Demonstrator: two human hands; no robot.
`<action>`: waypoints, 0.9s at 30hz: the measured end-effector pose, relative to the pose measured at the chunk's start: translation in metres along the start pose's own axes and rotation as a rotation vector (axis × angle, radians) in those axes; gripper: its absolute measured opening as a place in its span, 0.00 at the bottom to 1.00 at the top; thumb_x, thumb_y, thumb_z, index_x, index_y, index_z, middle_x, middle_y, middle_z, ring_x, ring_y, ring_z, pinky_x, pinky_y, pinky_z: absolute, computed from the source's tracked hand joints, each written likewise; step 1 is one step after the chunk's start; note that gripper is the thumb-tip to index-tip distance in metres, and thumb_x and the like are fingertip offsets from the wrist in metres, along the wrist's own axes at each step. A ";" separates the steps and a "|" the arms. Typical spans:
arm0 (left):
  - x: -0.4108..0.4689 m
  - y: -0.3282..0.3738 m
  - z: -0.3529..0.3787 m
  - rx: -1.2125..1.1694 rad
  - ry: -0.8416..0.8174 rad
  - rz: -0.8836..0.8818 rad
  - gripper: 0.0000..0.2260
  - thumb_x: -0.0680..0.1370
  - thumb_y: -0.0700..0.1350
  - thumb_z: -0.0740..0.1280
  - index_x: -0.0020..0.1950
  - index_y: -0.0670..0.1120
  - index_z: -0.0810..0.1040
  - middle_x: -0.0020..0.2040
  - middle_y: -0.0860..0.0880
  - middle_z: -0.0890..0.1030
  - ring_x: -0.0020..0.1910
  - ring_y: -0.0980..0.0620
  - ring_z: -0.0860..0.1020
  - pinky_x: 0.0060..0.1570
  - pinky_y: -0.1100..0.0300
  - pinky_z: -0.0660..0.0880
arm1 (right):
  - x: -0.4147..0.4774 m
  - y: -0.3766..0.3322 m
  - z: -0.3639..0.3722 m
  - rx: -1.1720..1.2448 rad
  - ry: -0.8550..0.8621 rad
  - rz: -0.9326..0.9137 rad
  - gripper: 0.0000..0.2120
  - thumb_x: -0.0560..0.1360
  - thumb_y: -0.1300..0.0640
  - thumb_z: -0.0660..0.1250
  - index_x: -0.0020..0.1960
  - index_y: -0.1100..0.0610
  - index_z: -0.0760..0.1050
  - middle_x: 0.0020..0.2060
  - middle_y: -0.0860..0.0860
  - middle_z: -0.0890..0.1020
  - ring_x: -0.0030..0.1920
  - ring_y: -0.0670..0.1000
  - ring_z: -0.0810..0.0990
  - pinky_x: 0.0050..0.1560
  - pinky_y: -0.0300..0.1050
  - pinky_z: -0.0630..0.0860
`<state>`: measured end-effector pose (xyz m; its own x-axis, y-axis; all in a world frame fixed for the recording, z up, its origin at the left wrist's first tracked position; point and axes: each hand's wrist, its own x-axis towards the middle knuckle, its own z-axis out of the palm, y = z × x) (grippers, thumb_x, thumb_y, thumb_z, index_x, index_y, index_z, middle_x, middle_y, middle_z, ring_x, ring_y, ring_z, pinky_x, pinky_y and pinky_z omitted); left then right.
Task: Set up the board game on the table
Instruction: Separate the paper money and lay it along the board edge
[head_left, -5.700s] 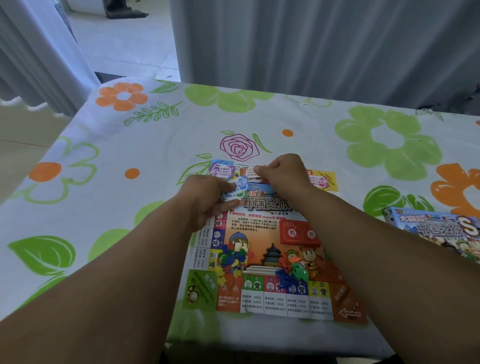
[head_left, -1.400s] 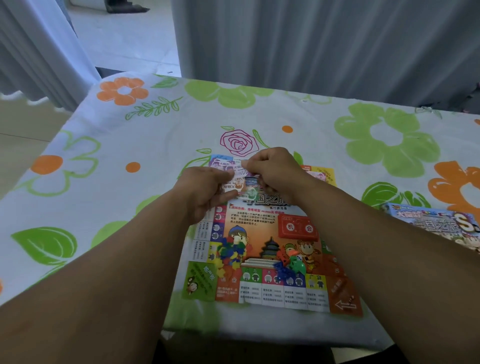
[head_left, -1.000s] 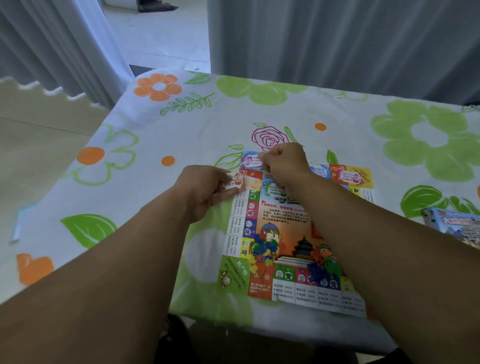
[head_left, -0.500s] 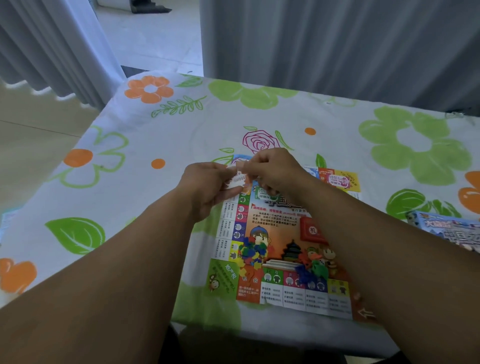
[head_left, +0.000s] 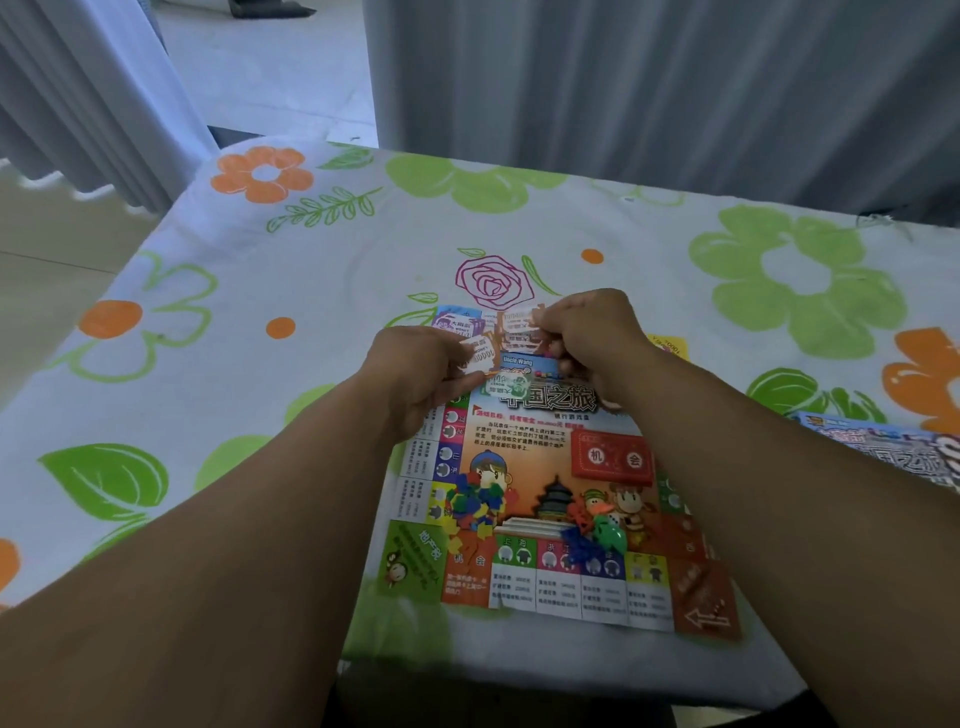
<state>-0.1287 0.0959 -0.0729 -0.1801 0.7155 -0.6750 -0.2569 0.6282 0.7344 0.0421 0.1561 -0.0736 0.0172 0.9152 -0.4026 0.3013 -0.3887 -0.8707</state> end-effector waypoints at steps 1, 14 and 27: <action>0.001 -0.001 0.002 0.013 -0.007 0.017 0.07 0.78 0.36 0.71 0.54 0.36 0.79 0.50 0.40 0.84 0.46 0.43 0.85 0.46 0.52 0.84 | 0.000 0.001 -0.002 -0.014 0.014 0.011 0.06 0.77 0.63 0.71 0.42 0.65 0.78 0.31 0.58 0.78 0.22 0.47 0.71 0.24 0.38 0.69; -0.006 0.001 0.011 0.012 -0.040 -0.032 0.10 0.77 0.41 0.73 0.56 0.40 0.81 0.50 0.39 0.85 0.43 0.39 0.86 0.43 0.53 0.84 | -0.006 0.002 -0.002 -0.144 -0.152 -0.134 0.17 0.75 0.47 0.74 0.42 0.61 0.78 0.33 0.54 0.77 0.25 0.49 0.70 0.27 0.41 0.68; -0.003 0.001 0.009 -0.022 -0.029 -0.070 0.11 0.77 0.36 0.71 0.58 0.37 0.77 0.52 0.38 0.84 0.43 0.38 0.86 0.42 0.55 0.84 | 0.002 0.005 -0.005 -0.019 -0.020 -0.010 0.06 0.77 0.62 0.71 0.42 0.63 0.79 0.38 0.60 0.80 0.25 0.48 0.71 0.24 0.38 0.66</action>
<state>-0.1196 0.0971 -0.0695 -0.1333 0.6787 -0.7222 -0.2890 0.6704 0.6834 0.0482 0.1565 -0.0770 -0.0049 0.9165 -0.4001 0.3190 -0.3778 -0.8692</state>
